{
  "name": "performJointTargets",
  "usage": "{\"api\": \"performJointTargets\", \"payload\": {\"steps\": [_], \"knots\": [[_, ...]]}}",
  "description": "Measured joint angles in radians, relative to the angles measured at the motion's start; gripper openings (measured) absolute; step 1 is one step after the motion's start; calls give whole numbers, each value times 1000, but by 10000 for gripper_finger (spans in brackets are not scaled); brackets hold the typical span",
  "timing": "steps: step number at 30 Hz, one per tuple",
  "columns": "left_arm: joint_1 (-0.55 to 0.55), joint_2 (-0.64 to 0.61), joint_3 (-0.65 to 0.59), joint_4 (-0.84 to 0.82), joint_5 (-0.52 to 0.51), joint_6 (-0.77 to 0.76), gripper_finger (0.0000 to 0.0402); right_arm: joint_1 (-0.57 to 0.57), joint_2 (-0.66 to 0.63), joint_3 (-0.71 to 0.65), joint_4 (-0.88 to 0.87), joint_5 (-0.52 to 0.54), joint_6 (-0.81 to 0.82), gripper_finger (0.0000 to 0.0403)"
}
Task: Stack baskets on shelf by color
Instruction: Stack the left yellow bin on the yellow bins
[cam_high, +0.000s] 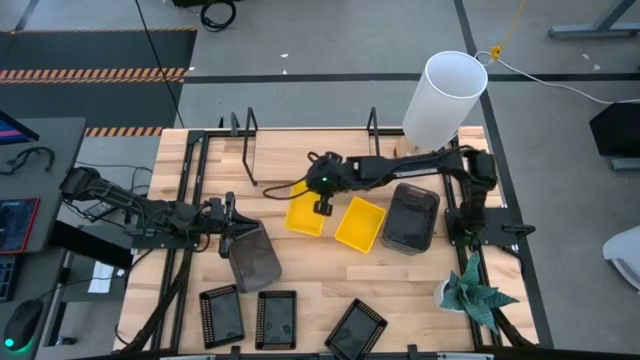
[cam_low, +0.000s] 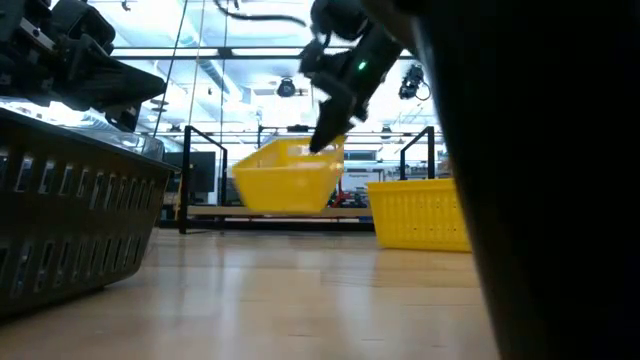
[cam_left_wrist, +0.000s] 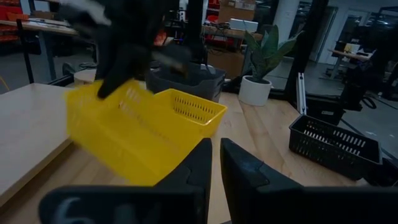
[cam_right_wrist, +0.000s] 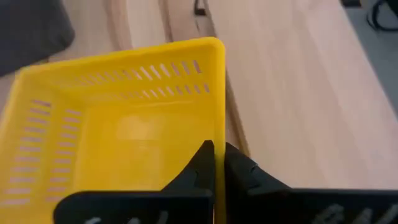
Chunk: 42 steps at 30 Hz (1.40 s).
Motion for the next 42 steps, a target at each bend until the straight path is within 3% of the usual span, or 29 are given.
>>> {"api": "performJointTargets", "payload": {"steps": [13, 26, 30, 42], "knots": [[0, 0, 0, 0, 0, 0, 31, 38, -237, 0, -358, 65, 201, 8], [0, 0, 0, 0, 0, 0, 32, 126, -303, -2, -656, 104, 365, 8], [0, 0, 0, 0, 0, 0, 28, 152, -304, -52, -659, 129, 404, 8], [0, 0, 0, 0, 0, 0, 40, 185, -303, -291, -415, 159, 496, 27]]}}
